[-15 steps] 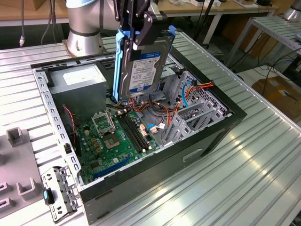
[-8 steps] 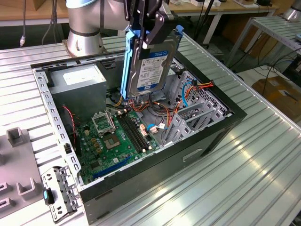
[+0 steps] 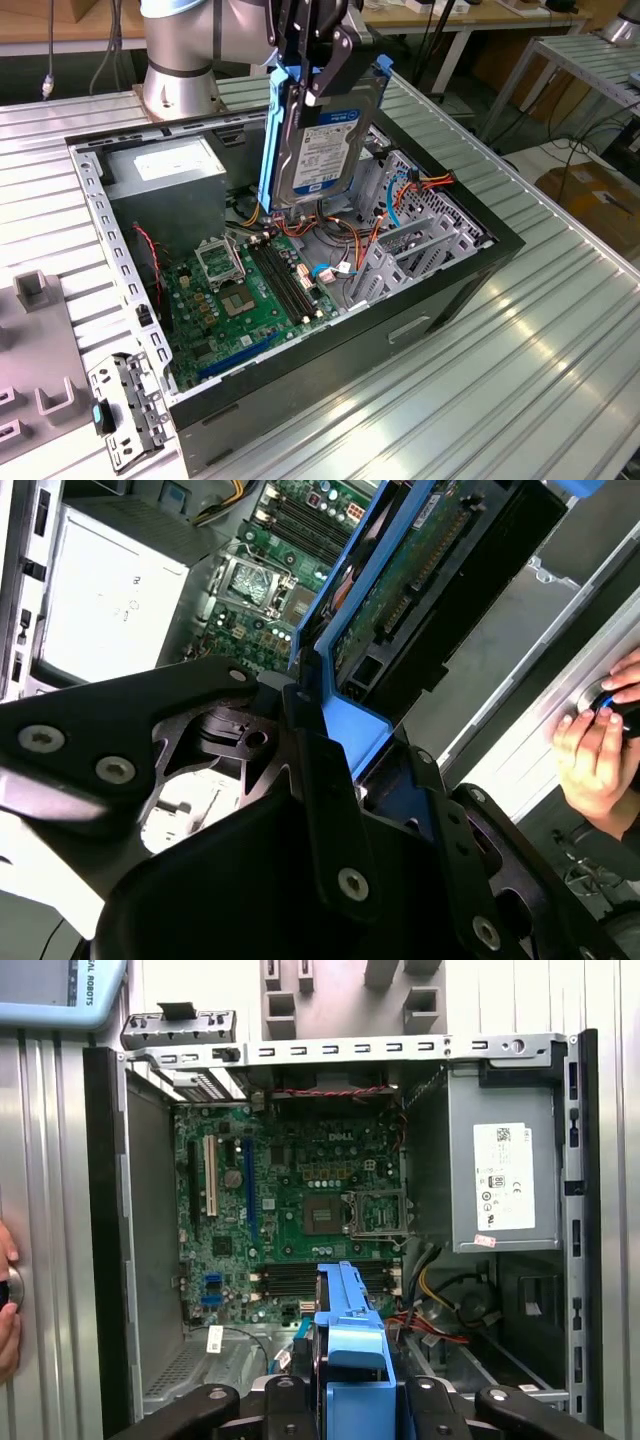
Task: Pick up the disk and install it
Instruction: 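Insert the disk into the insertion slot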
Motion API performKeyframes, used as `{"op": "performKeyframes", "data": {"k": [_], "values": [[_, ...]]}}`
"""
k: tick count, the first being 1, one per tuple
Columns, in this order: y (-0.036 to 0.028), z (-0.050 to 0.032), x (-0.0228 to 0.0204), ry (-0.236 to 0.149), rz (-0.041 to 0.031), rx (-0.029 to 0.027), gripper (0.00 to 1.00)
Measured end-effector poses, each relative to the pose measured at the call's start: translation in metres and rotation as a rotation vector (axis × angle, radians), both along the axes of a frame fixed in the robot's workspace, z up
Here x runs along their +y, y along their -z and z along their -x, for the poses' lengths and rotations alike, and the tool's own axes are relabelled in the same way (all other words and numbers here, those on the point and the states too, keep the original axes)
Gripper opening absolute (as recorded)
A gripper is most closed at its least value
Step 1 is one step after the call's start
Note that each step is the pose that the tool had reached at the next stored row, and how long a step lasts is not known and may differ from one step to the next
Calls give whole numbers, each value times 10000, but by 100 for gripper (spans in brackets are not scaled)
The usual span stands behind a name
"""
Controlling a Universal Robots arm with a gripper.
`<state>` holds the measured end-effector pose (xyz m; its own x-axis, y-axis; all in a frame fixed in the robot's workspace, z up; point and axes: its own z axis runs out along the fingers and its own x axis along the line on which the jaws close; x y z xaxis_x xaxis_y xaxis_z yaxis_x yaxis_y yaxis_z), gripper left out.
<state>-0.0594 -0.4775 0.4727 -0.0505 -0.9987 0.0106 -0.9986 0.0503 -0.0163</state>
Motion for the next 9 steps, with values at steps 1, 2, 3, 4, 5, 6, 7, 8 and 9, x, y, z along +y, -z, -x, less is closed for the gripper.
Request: {"op": "performKeyframes", "data": {"k": [1, 2, 3, 4, 5, 6, 7, 8, 9], "values": [[0, 0, -53, 0, 0, 0, 37], [0, 0, -83, 0, 2, 0, 37], [-1, 0, -130, 1, 4, 1, 37], [0, 0, -159, 0, 6, 0, 37], [0, 0, -199, 0, 7, 0, 37], [0, 0, -278, 1, 11, 0, 37], [1, -1, -321, 1, 12, -1, 37], [0, -2, -352, 0, 16, 0, 37], [0, -3, -394, 0, 22, 1, 37]]}}
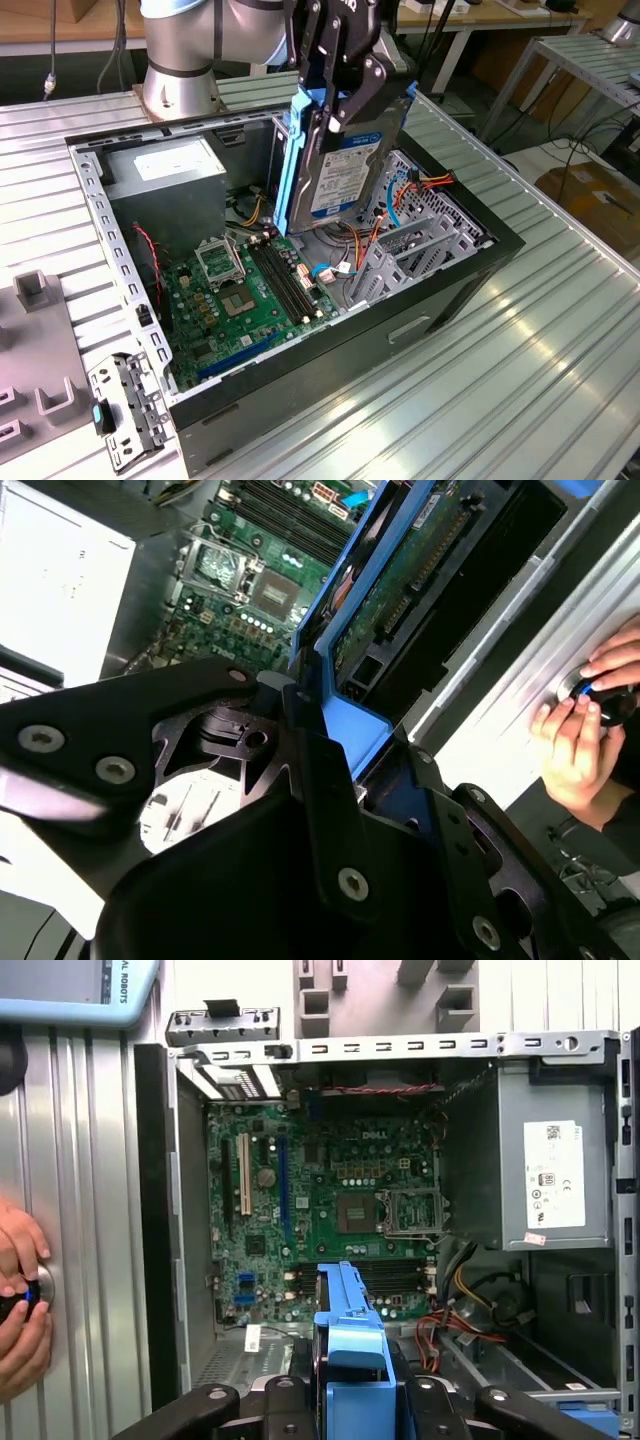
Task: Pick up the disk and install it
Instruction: 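Insert the disk into the insertion slot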
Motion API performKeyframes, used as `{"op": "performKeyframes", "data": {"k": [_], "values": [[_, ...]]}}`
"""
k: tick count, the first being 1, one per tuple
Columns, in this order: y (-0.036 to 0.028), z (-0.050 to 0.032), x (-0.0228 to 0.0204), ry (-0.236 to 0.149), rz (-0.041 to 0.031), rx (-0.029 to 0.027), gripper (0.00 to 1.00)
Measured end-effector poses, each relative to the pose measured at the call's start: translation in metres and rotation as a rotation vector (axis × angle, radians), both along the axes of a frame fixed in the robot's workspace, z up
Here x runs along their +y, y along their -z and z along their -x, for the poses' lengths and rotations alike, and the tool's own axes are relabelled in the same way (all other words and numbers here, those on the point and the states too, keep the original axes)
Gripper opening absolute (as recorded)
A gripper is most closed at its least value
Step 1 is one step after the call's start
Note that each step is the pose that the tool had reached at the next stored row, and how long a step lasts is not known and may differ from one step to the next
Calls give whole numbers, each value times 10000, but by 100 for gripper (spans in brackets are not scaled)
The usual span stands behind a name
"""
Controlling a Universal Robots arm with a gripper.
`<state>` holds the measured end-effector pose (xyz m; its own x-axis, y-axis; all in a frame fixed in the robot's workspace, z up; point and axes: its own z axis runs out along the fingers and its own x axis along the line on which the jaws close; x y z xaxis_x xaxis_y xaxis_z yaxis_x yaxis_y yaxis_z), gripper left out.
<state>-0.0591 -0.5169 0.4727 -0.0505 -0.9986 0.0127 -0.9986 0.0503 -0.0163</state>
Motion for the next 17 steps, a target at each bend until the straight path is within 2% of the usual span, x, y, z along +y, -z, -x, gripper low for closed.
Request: {"op": "performKeyframes", "data": {"k": [2, 3, 4, 6, 7, 13, 16, 17], "values": [[3, -17, -64, 0, 7, 0, 37], [3, -39, -80, 0, 11, -1, 37], [5, -105, -101, 1, 16, -1, 37], [9, -195, -118, 0, 17, -1, 37], [12, -265, -127, 1, 20, -1, 37], [22, -491, -168, 0, 40, 0, 37], [30, -634, -202, 0, 70, 0, 37], [31, -652, -211, 0, 77, 0, 37]]}}
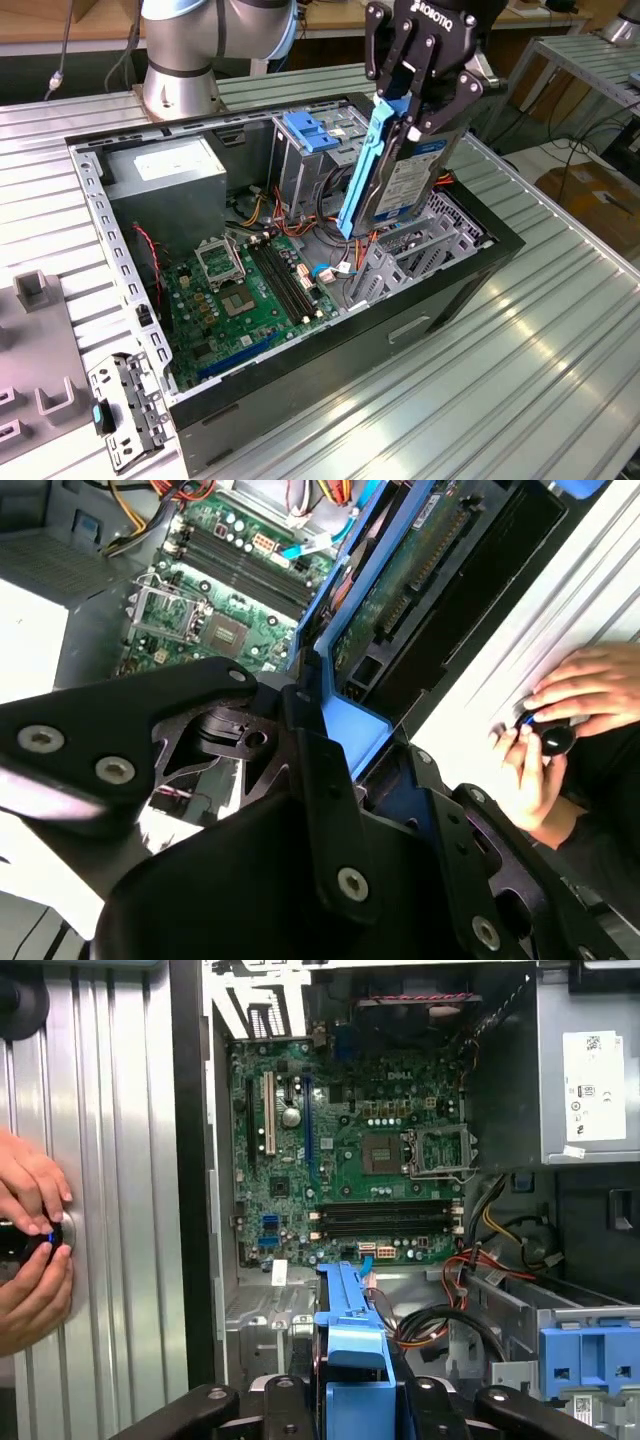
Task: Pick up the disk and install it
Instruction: 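Insert the disk into the insertion slot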
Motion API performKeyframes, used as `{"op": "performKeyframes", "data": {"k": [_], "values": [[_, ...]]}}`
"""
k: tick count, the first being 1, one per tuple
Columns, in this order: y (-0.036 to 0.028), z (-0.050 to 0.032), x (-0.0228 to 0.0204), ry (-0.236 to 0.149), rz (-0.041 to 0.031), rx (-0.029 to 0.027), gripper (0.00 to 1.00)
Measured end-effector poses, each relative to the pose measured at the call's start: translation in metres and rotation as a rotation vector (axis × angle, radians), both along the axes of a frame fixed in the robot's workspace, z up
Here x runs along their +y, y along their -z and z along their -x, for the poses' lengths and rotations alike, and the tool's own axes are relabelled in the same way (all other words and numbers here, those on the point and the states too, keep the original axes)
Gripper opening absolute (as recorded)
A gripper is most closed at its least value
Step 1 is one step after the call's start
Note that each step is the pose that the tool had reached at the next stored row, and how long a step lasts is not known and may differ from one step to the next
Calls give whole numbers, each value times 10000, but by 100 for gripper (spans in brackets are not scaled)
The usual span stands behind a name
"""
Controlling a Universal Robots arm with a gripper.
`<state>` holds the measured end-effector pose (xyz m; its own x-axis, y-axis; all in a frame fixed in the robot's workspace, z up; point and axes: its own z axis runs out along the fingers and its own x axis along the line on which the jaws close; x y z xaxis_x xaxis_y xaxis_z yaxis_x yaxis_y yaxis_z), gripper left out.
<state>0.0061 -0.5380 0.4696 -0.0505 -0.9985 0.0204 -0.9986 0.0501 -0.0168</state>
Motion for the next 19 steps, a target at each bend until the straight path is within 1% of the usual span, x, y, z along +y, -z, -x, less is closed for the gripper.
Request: {"op": "performKeyframes", "data": {"k": [1, 3, 4, 6, 7, 13, 15, 17, 19], "values": [[1, -12, -11, 0, 7, 0, 37], [4, -21, -61, 1, 25, 0, 37], [6, -24, -101, 1, 34, 0, 37], [7, -25, -139, 1, 54, 0, 37], [7, -24, -147, 2, 54, 0, 37], [7, -25, -149, 1, 54, 0, 37], [14, -27, -157, 1, 58, 0, 37], [27, -56, -158, 1, 71, 0, 37], [44, -121, -159, 0, 81, -1, 37]]}}
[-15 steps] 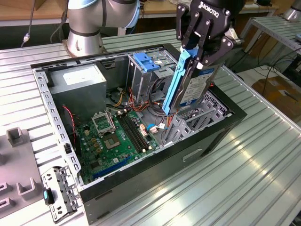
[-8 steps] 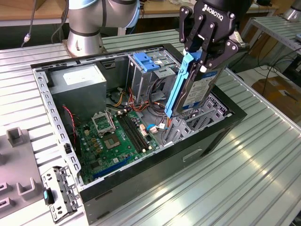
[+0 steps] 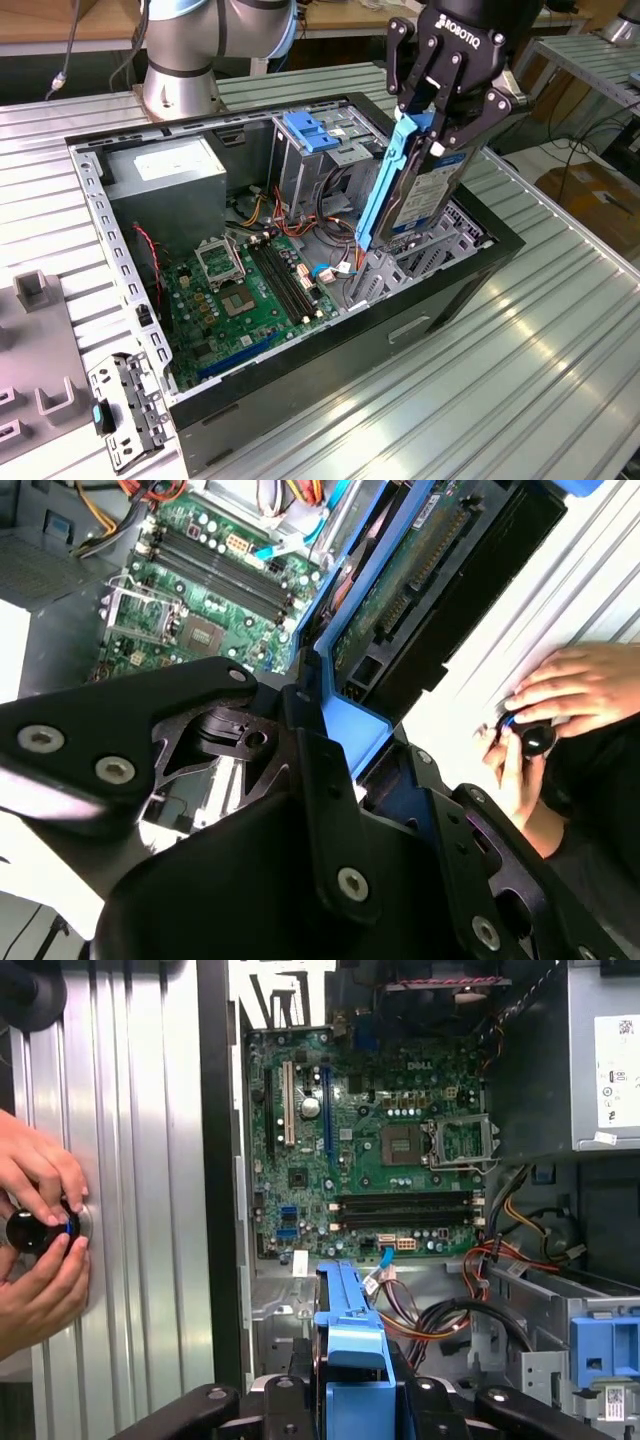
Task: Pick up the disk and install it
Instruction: 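Insert the disk into the insertion slot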
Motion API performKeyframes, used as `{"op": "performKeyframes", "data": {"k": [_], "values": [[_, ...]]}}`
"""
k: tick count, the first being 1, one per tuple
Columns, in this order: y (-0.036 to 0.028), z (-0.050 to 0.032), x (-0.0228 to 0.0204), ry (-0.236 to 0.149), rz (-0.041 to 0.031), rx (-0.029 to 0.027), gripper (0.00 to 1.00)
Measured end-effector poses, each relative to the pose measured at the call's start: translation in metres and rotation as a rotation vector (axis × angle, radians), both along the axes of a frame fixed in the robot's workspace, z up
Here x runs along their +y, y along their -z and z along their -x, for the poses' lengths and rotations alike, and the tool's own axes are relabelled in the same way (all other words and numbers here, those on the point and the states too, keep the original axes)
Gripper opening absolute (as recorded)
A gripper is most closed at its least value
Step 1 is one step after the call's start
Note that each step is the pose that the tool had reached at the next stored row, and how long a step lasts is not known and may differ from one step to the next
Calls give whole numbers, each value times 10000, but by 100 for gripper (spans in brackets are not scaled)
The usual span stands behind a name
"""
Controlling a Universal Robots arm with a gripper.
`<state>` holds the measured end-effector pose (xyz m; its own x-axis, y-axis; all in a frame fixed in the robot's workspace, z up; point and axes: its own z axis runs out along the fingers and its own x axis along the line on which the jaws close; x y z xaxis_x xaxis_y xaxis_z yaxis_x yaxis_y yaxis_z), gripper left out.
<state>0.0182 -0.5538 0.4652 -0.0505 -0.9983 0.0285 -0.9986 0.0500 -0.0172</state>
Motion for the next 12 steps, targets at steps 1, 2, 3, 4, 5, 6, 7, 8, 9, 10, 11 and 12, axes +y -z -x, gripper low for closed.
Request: {"op": "performKeyframes", "data": {"k": [1, 2, 3, 4, 5, 6, 7, 8, 9, 10, 11, 12], "values": [[10, -67, 0, 1, 9, 0, 37], [19, -138, 0, 1, 27, 0, 37], [26, -188, 0, 0, 46, 1, 37], [31, -218, 0, 0, 52, 0, 37], [36, -249, 0, -2, 57, 0, 37], [44, -282, 3, -10, 69, 0, 37], [49, -304, 4, -31, 71, 0, 37], [52, -321, 5, -82, 72, 1, 37], [57, -328, 6, -148, 71, 1, 37], [61, -332, 9, -203, 70, 0, 37], [64, -341, 10, -217, 71, -1, 37], [69, -354, 11, -216, 73, 0, 37]]}}
